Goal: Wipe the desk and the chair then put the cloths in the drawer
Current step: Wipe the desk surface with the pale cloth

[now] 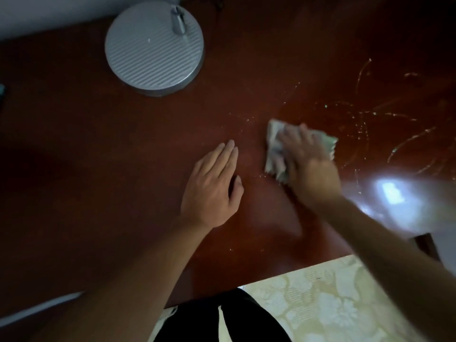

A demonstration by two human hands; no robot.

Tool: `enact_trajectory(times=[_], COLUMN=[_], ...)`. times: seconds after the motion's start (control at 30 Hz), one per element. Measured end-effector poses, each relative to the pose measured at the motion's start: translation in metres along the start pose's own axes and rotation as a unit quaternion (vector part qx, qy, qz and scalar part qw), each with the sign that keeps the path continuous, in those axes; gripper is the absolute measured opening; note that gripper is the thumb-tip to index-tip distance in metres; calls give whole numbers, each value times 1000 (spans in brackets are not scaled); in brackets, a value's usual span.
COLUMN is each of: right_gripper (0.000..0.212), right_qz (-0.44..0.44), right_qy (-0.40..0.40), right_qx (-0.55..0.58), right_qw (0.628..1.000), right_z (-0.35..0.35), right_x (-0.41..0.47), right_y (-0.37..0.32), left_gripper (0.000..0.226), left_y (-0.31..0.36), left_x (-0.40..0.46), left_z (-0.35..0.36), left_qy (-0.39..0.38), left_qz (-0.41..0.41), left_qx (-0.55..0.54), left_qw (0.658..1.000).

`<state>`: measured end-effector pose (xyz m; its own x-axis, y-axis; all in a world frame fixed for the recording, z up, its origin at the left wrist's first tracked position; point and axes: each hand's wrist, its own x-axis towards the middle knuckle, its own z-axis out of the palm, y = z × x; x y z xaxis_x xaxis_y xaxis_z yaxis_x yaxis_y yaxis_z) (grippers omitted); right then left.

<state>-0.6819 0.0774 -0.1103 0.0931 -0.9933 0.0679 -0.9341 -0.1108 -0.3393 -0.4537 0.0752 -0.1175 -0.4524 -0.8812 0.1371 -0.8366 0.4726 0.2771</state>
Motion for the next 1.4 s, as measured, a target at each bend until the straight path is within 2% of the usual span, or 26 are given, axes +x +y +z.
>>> enact_trajectory(times=[0.13,0.23,0.4,0.5,0.53,0.7,0.8,0.9,0.97,1.03,1.13,1.27,1.33,1.4], right_gripper=[40,40,42,44,44,45,41,36,42,42,40,41,41,41], right_qz=[105,116,20,-41,-32,121,144,96,51,0,-15,29,29,-10], right_qy=[44,61,9,-23,-23,23,53,68,43,17,-14,12,17,3], right_qx=[1,-18,35,10,1,-13,-34,-19,9,17,11,-25,-26,0], right_qw=[994,991,999,999,999,992,988,993,998,1000,1000,999,999,1000], right_z=[-13,-1,17,10,6,-16,-12,5,16,18,3,-9,-6,-1], right_x=[91,116,24,-6,1,92,120,82,42,23,58,145,151,123], right_y=[28,4,-60,-46,-33,31,25,-21,-48,-48,-16,28,18,-1], left_gripper=[51,50,48,50,50,49,49,49,48,48,48,48,48,48], left_y=[-2,-2,-1,-2,-2,-2,-2,-1,-1,-1,0,1,0,0], left_x=[0,1,0,2,1,1,1,0,1,0,0,-1,0,0], left_z=[0,-1,-1,-2,-2,0,1,1,0,-1,1,2,2,1], left_qy=[-2,-3,15,12,13,12,7,8,4,4,3,2,4,2], left_qz=[4,4,12,18,16,16,19,13,14,11,4,-4,-3,-3], left_qx=[-1,0,-13,-12,-12,-13,-3,-2,-2,1,2,1,4,8], left_qw=[1000,1000,1000,1000,1000,1000,1000,1000,1000,1000,1000,1000,1000,1000])
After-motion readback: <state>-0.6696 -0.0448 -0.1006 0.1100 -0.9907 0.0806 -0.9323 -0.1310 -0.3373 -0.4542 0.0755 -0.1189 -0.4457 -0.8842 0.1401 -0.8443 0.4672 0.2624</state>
